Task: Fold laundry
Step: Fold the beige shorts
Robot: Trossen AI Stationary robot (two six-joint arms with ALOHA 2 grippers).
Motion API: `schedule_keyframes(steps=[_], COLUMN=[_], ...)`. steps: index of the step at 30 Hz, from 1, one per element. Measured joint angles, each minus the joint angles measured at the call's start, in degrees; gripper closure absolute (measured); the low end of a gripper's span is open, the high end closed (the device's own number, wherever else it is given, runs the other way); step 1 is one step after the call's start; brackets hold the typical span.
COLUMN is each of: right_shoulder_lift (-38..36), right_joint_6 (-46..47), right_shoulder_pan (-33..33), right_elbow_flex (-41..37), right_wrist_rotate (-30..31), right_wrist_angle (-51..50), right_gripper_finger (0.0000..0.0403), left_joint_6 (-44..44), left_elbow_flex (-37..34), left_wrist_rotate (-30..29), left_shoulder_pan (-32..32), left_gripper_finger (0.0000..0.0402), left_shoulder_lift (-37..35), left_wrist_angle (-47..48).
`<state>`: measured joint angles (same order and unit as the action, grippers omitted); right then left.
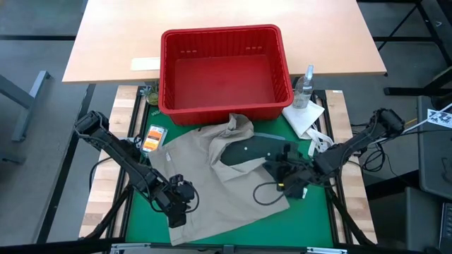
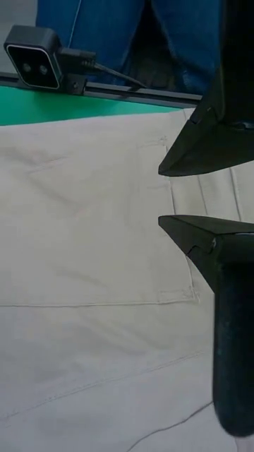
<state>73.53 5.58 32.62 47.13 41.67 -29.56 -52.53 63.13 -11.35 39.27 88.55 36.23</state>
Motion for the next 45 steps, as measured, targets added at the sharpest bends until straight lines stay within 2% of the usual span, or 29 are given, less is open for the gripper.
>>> schedule_keyframes(steps=[9,11,15,17,21,25,28,31,36,45], right_shoulder_lift=[0.66,0.66,0.64,0.62,0.62,0.62,0.62,0.55,0.55,0.58], right_joint_6=[-2.15,-2.47,-2.56,-2.78,-3.03,-2.43,-1.03,1.04,4.87,6.57], right_shoulder_pan=[-4.32,-4.3,-4.15,-4.15,-4.15,-4.16,-4.17,-4.86,-7.1,-11.19], right_elbow_flex=[0.0,0.0,0.0,0.29,5.16,12.54,17.07,19.45,18.62,14.13], right_wrist_rotate=[-0.26,-1.46,-4.74,-5.49,-6.17,-3.0,0.46,0.4,-6.7,-9.64], right_wrist_angle=[3.85,4.35,4.15,3.54,-4.74,-17.39,-23.57,-27.44,-32.64,-34.85], right_gripper_finger=[0.0282,0.03,0.0372,0.0393,0.038,0.0396,0.0393,0.0391,0.0399,0.0379], left_joint_6=[-0.01,-0.01,-0.02,-0.32,-1.38,-1.38,-1.36,-1.38,-1.43,-1.38], left_elbow_flex=[0.0,0.0,0.0,0.0,0.0,0.0,0.0,0.0,0.0,0.0], left_wrist_rotate=[-0.27,-0.85,-1.25,-1.25,-1.28,-1.55,-2.42,-3.3,-3.54,-4.66], left_shoulder_pan=[0.0,0.0,0.0,0.0,0.0,0.0,0.0,0.0,0.02,0.02], left_gripper_finger=[0.0308,0.0308,0.0308,0.0308,0.0308,0.0308,0.0308,0.0308,0.0308,0.0308], left_shoulder_lift=[0.0,0.0,0.0,0.0,0.0,0.0,0.0,0.0,0.0,0.0], left_wrist_angle=[0.02,0.02,0.02,0.02,0.07,0.08,0.09,0.09,0.09,0.09])
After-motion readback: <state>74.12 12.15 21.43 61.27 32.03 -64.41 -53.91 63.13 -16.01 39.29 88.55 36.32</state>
